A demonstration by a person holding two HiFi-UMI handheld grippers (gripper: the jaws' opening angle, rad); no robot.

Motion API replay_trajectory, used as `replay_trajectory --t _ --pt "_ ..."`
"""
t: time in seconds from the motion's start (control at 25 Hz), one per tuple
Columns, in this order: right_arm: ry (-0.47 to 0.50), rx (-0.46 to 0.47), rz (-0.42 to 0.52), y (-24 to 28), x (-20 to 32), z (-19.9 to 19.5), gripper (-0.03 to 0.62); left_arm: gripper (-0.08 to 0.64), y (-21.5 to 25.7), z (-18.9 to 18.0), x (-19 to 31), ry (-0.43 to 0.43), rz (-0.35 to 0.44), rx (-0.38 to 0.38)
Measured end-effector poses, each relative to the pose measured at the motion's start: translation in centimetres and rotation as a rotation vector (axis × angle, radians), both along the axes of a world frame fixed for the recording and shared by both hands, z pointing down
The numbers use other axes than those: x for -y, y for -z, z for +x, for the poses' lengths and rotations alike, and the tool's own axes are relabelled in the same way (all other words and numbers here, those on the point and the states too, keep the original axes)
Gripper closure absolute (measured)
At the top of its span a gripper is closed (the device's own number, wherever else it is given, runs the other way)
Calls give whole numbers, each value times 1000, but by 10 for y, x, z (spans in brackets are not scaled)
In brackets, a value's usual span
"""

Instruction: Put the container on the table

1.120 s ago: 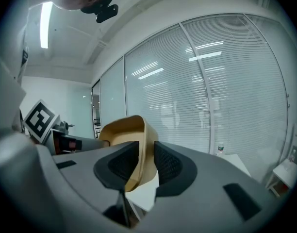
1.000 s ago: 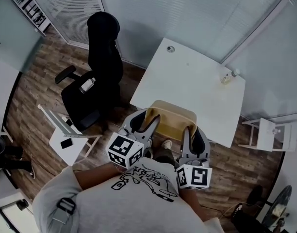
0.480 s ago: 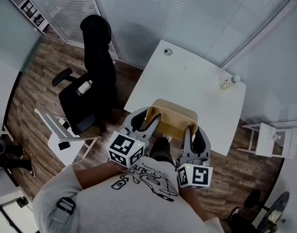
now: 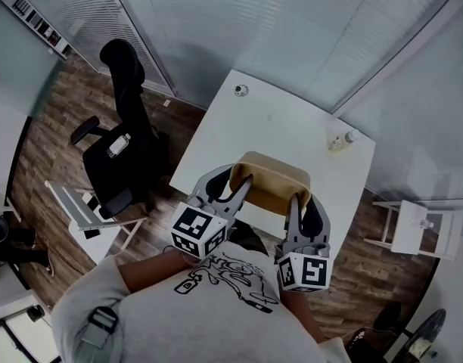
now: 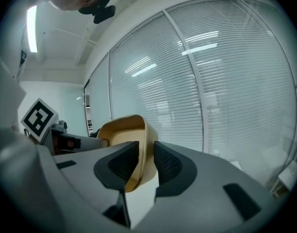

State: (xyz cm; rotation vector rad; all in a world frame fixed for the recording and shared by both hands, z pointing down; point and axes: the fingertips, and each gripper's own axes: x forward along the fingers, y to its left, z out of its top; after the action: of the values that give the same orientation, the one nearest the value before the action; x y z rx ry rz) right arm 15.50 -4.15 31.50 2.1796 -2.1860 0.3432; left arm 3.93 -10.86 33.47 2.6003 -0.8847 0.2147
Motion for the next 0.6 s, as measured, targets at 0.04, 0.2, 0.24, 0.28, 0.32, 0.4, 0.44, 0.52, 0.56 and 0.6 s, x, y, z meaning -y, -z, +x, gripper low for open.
replay_trajectory --t 0.04,0.2,0.24,0.28,0.32,0.4,0.44,0.52,0.56,0.6 --pt "1 3 0 0 4 9 506 423 0 9 4 2 0 1" --pt "12 5 -3 0 15 40 506 423 2 40 16 7 2 8" --pt "16 2 -5 -1 17 46 506 423 1 46 19 9 1 8" --pt "20 0 -9 -3 18 51 506 423 1 52 20 10 -3 7" --pt "20 -1 -12 -5 19 56 506 423 -1 57 21 11 -8 6" --pt "13 3 -16 -7 21 64 506 423 -3 64 22 9 -20 8" --pt "7 7 -16 -7 21 67 506 423 -5 68 22 4 -24 11" --pt "-3 12 -17 -7 24 72 506 423 -7 73 24 -8 -27 19" --pt "-5 12 -17 -6 25 73 506 423 -8 74 26 -14 -26 21" --pt "-6 11 -18 -6 28 74 506 423 -7 75 29 -18 -23 22"
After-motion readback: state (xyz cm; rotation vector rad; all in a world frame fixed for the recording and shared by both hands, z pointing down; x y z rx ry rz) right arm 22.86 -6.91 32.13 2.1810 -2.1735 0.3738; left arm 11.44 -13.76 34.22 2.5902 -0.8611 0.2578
